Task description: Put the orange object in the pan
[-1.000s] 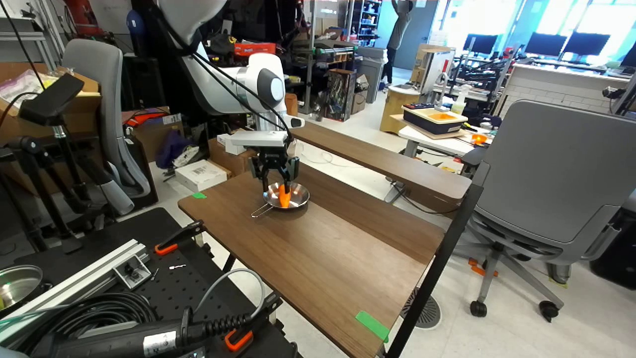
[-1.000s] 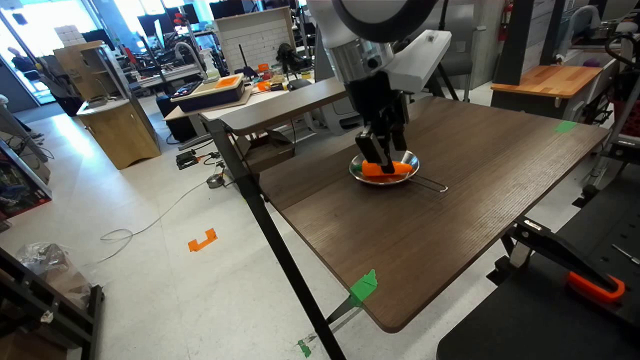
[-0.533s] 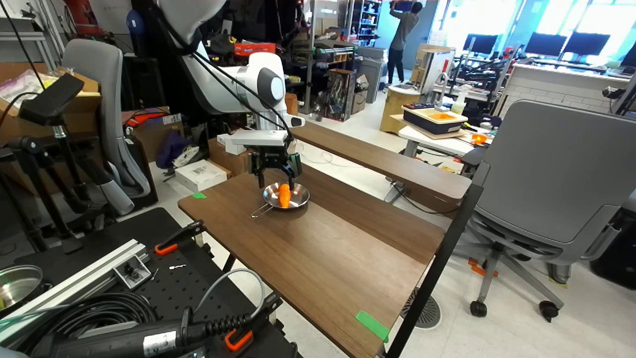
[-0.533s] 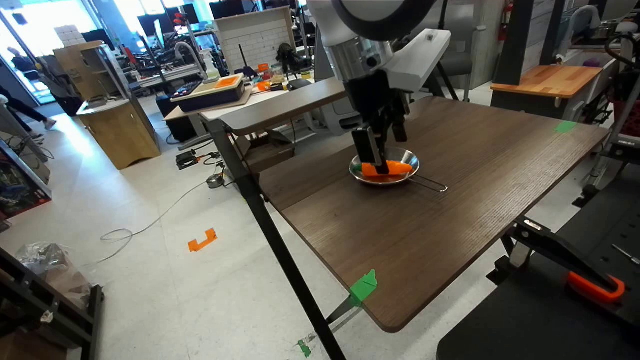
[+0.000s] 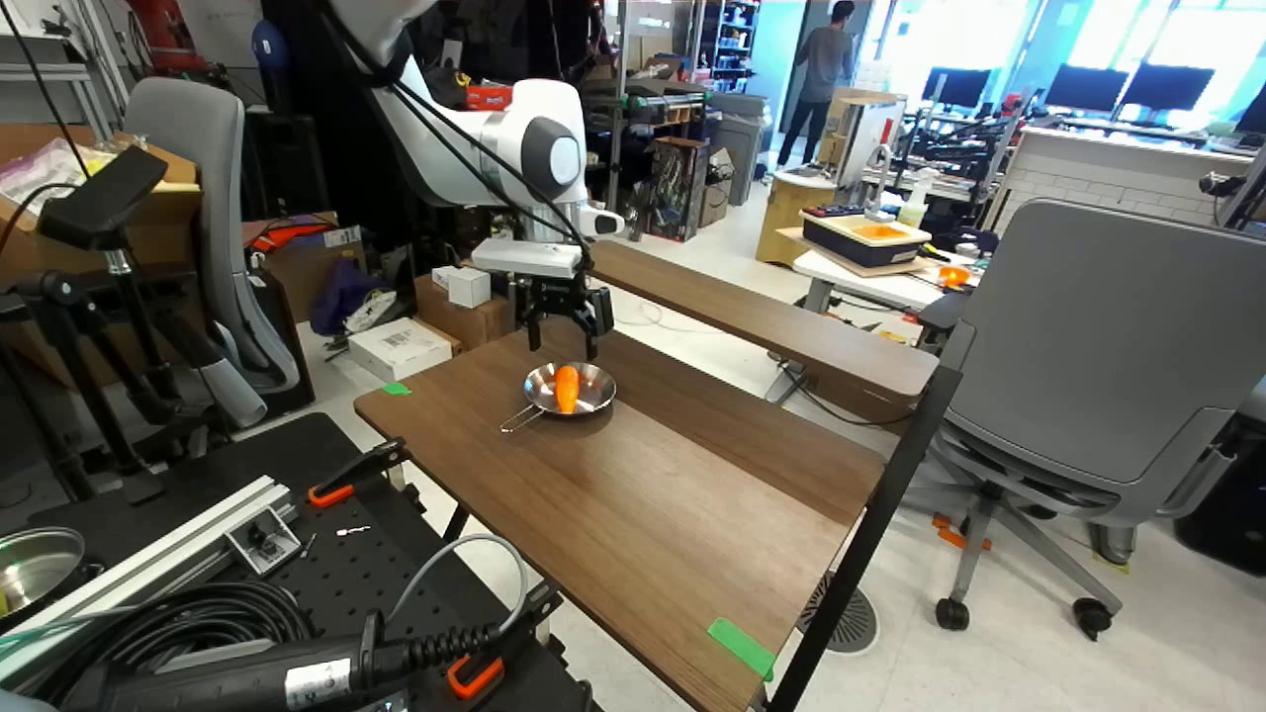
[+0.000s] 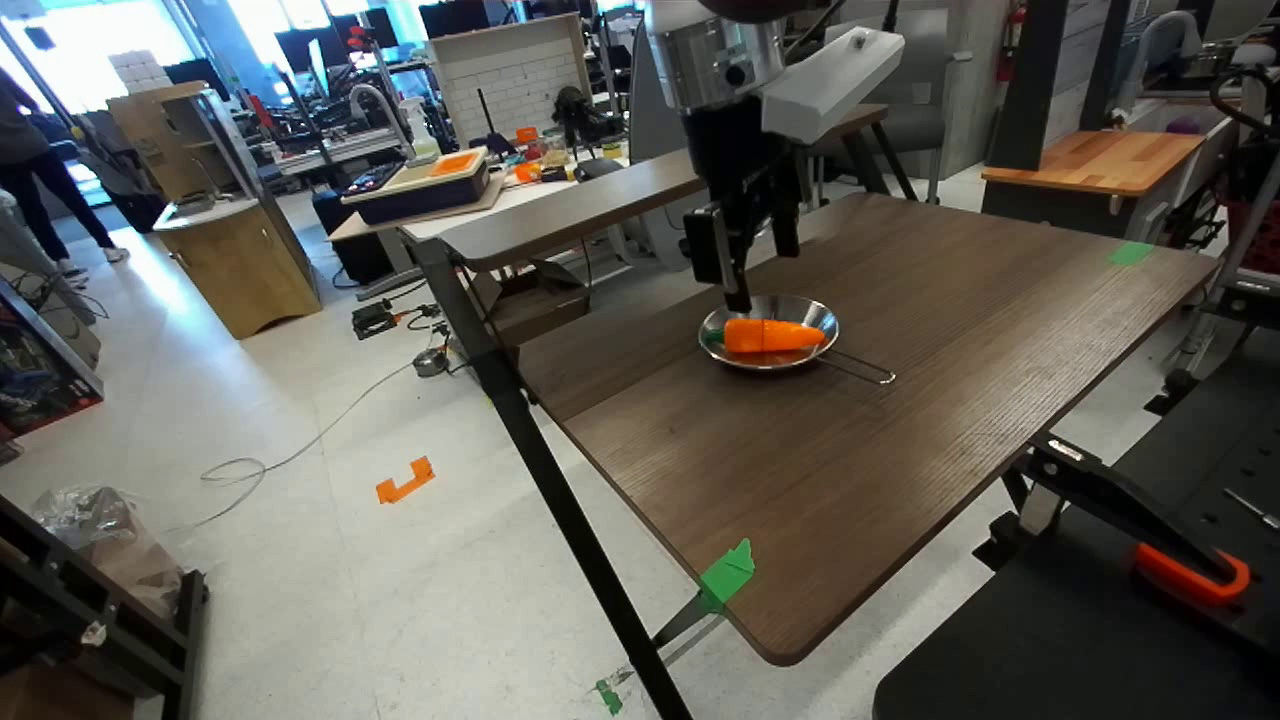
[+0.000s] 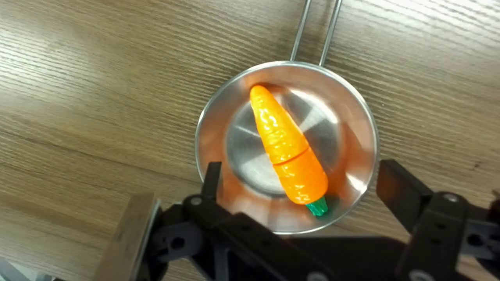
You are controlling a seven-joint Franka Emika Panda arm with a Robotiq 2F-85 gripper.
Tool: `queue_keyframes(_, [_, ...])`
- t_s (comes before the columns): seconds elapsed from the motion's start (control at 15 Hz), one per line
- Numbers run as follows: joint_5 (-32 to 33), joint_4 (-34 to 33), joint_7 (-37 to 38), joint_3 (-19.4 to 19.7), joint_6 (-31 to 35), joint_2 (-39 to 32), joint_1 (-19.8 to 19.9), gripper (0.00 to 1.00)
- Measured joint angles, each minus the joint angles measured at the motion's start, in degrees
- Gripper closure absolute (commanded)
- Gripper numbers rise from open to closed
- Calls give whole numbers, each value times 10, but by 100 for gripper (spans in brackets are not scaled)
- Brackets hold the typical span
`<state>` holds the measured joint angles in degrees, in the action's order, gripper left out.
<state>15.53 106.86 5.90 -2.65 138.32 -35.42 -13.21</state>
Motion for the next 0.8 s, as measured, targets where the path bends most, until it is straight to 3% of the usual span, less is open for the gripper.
queue_keyframes(0.8, [-13, 1, 0, 0, 2, 5, 2, 0])
